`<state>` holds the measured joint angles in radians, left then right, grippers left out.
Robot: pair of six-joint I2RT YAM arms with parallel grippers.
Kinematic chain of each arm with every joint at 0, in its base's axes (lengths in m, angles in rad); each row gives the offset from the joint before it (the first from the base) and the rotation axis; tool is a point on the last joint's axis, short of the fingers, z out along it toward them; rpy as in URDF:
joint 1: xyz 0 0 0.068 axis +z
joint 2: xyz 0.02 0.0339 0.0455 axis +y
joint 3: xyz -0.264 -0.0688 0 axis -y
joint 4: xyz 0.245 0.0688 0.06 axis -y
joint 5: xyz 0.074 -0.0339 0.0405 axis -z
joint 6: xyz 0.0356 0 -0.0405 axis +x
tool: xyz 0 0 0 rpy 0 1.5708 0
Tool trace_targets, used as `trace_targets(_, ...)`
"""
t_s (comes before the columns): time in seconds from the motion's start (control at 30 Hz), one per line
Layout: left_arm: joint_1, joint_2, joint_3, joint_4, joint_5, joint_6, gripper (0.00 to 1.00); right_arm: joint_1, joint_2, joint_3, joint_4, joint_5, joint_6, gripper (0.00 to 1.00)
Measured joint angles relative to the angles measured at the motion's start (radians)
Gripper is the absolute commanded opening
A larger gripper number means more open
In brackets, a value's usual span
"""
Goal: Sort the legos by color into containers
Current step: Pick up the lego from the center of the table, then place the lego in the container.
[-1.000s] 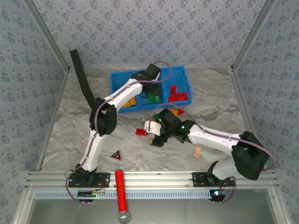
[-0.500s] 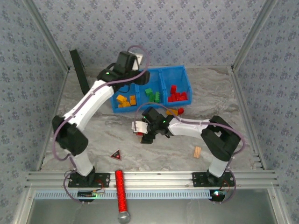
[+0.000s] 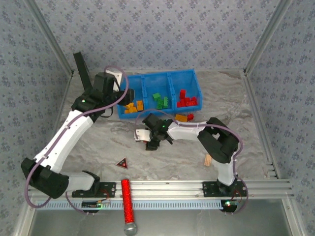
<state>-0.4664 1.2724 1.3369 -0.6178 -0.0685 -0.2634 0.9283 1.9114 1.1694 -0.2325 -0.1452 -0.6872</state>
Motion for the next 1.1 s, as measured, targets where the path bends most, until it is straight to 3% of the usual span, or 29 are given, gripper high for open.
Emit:
trace_targets(0.2,0.016,-0.069,-0.024,-0.046,-0.012,0.002,0.67,0.007,0.02,0.036,-0.011,0.039,0.019,0.29)
trace_targets(0.33,0.026,-0.127,-0.062,-0.065,-0.023,0.002,0.68,0.008,0.02,0.045,-0.01,0.08,0.027,0.23)
trace_targets(0.57,0.061,-0.24,-0.156,-0.117,-0.029,0.028,0.71,-0.052,-0.089,0.025,-0.011,0.05,0.044,0.21)
trace_targets(0.8,0.081,-0.291,-0.165,-0.151,-0.033,0.043,0.71,-0.235,-0.333,0.019,0.055,0.006,0.091,0.2)
trace_targets(1.1,0.081,-0.318,-0.215,-0.196,-0.029,0.037,0.71,-0.461,-0.331,0.035,0.064,0.08,0.189,0.2)
